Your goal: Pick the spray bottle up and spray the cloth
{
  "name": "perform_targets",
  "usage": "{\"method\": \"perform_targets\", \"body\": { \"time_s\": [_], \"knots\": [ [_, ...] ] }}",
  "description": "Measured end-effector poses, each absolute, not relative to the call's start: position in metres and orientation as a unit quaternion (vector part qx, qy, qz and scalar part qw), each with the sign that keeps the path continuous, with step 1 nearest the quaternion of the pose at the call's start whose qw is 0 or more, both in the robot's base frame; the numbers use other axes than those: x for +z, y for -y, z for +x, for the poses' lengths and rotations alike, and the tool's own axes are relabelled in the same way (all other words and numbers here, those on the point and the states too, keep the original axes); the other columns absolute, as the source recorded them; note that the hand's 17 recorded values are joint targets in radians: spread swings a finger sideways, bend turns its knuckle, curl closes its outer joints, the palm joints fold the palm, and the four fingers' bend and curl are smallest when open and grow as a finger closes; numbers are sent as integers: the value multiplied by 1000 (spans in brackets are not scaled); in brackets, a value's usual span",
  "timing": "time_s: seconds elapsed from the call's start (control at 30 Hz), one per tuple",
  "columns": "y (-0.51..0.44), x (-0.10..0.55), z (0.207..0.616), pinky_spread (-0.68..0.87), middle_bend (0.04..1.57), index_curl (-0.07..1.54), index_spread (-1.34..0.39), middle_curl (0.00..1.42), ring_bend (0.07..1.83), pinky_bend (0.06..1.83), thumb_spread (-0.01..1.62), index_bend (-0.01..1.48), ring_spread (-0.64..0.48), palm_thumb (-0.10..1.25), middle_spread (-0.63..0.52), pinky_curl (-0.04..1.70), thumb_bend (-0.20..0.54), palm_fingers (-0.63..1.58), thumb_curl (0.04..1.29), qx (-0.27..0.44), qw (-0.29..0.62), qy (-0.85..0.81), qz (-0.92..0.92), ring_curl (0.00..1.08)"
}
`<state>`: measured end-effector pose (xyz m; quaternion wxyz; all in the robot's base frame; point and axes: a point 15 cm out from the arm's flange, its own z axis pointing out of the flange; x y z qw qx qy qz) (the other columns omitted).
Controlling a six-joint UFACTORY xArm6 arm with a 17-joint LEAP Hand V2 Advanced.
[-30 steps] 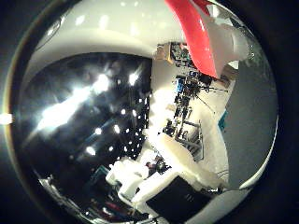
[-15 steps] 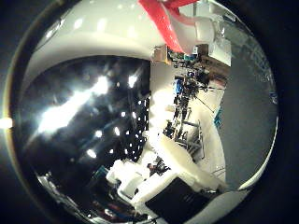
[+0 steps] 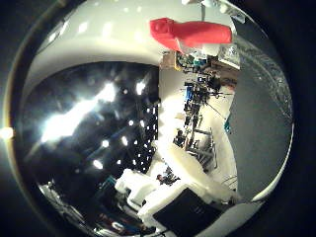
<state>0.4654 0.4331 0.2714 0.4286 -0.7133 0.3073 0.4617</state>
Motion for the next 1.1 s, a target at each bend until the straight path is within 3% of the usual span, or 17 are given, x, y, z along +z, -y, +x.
{"method": "perform_targets", "body": {
  "time_s": [0.57,1.1],
  "knots": [
    [-343,320,465,391,195,287,-288,335,356,420,1124,162,65,585,49,277,-22,151,308,405,424,-316,-746,242],
    [-239,377,424,399,191,293,-299,328,327,404,1134,165,94,568,49,285,-20,144,300,354,418,-327,-770,245]
  ]
}}
